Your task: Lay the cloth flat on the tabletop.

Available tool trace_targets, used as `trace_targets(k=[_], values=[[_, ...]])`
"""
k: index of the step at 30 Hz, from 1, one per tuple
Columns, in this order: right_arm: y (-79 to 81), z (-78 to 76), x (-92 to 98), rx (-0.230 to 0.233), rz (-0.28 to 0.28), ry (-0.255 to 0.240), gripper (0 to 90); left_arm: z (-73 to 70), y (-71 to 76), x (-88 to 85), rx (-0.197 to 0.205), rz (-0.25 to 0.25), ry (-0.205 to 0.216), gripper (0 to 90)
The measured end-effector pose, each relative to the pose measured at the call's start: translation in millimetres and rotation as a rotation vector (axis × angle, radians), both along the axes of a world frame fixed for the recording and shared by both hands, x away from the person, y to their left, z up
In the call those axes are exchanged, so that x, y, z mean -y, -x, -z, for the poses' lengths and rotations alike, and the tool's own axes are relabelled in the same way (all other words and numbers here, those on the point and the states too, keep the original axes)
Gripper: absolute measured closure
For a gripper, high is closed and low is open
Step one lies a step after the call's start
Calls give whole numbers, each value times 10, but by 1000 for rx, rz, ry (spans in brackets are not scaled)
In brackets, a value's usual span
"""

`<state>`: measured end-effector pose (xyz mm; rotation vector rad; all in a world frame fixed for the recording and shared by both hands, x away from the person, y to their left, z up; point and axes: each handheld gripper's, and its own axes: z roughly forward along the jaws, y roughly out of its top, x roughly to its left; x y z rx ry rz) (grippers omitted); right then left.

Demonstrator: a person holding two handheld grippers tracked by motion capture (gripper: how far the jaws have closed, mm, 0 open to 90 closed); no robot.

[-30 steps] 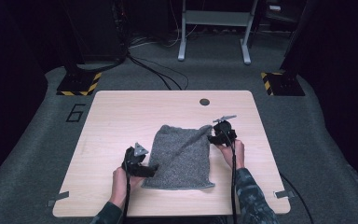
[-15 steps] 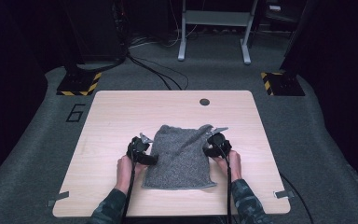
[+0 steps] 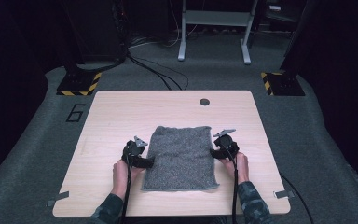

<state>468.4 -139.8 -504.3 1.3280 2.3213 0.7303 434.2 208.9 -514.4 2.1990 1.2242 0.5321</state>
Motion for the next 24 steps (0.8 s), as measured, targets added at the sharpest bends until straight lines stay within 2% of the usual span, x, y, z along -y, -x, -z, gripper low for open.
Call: trace_targets(k=[6, 9, 12, 13, 17, 19, 21, 24], values=[[54, 19, 96, -4, 2, -28, 445, 6, 62, 34, -23, 22, 24, 189], [64, 15, 135, -10, 7, -24, 435, 13, 78, 50, -31, 33, 42, 185], [78, -6, 151, -15, 7, -15, 371, -4, 63, 29, -27, 31, 64, 176], [95, -25, 155, -6, 7, -27, 362, -25, 41, 9, -36, 27, 76, 171], [205, -170, 136, 18, -9, -83, 255, -127, -62, -24, -26, 27, 84, 155], [297, -266, 89, 50, -20, -120, 220, -175, -124, -30, -17, 27, 85, 153], [356, -318, 43, 59, -25, -149, 191, -198, -190, -31, -23, 26, 101, 150], [446, -366, -56, 72, -44, -165, 169, -216, -276, -31, -31, 23, 109, 146]])
